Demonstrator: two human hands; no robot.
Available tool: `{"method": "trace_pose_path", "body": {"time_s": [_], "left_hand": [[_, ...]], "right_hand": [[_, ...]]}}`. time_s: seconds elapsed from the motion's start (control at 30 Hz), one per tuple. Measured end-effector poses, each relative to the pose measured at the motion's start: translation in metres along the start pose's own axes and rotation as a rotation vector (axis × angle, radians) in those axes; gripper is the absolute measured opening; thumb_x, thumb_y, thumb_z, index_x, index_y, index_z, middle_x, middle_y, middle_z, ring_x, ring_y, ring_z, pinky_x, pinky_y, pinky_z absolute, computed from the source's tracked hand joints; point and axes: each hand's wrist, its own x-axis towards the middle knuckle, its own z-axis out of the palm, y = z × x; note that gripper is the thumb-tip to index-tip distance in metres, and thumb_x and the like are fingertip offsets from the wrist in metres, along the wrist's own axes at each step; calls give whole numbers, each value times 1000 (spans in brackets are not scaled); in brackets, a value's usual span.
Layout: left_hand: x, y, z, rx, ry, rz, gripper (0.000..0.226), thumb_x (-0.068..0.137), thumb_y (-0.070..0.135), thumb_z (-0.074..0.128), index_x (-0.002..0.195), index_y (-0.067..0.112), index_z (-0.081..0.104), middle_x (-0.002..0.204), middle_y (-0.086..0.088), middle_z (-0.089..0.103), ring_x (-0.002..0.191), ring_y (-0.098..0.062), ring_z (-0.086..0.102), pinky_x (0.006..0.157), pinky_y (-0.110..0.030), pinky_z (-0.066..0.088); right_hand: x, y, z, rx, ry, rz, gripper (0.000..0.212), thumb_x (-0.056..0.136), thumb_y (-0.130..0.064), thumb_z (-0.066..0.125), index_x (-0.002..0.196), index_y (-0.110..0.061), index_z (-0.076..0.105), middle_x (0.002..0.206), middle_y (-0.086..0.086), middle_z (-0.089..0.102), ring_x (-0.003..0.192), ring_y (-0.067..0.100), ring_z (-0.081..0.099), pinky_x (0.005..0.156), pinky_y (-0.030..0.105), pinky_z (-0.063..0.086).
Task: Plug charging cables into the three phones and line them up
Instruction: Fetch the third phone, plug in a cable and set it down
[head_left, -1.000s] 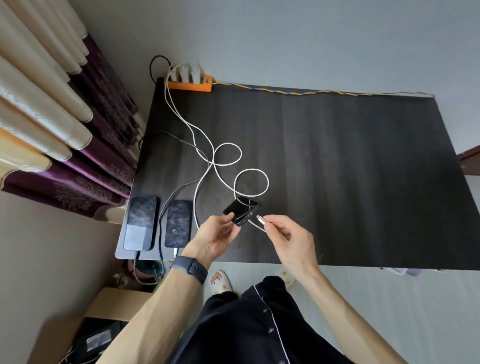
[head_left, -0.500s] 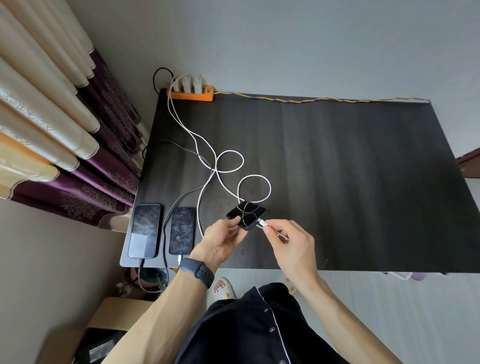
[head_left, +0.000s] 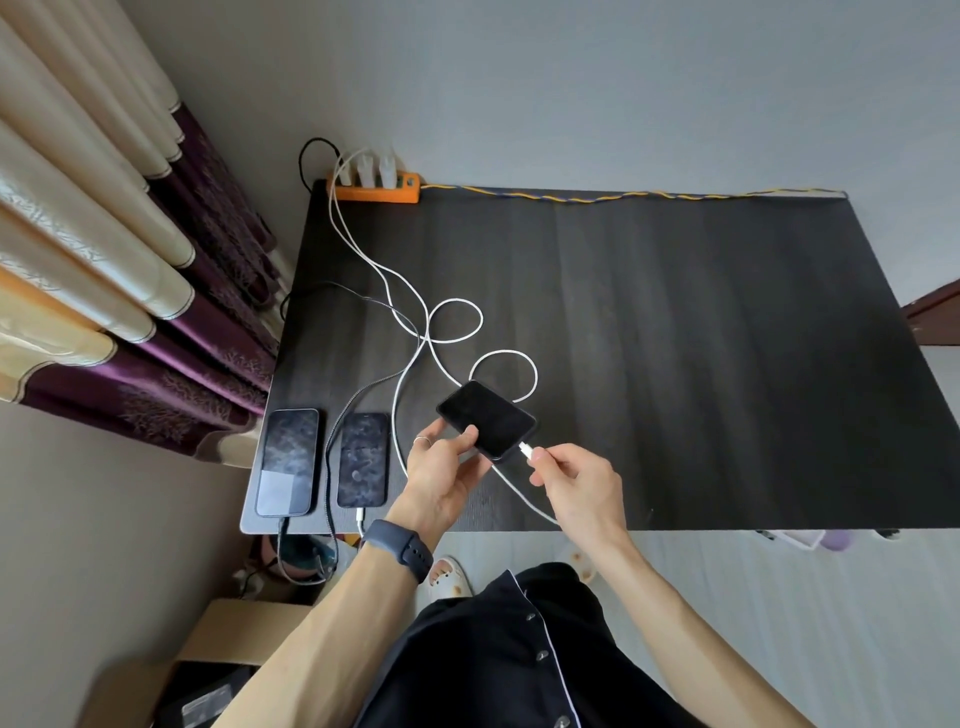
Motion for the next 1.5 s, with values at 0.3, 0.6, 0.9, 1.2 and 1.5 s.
{"method": "trace_pose_path", "body": {"time_s": [0.3,0.6,0.9,1.2,1.5], "left_hand": [[-6,-3,0,113,-69,148,60,91,-1,62,142,23,41,96,-13,67,88,-31,61,62,-30,58],[-5,-2,-2,229,-126,242,61,93,0,61,144,21,36,98,-16,56,88,-33,52,64,-27,58],[0,-2,-4,194,-94,260,63,92,-1,61,145,23,38,100,-15,55,90,-34,55,65,-29,60],[-2,0,-11,173,-14,269,61,93,-1,60,146,21,39,113,-28,69,98,-35,72,66,-30,60],[11,38,-51,161,-5,221,60,93,-5,56,146,22,45,106,-15,67,97,-35,61,65,-33,61]], "right_hand": [[-8,0,-1,296,-79,146,13,92,-26,65,85,-20,74,74,-3,76,61,4,61,67,24,50],[-10,9,3,378,-75,110,6,93,-20,67,95,-15,69,78,2,77,68,4,67,68,19,54],[-2,9,13,384,-63,71,6,93,-20,68,93,-14,69,77,3,77,71,7,69,71,21,53],[3,11,28,337,-102,59,6,93,-20,67,91,-14,69,76,1,77,73,7,72,73,23,54],[44,28,51,-14,-408,344,65,86,-70,51,112,-12,65,101,-4,68,87,15,63,78,33,52]]}}
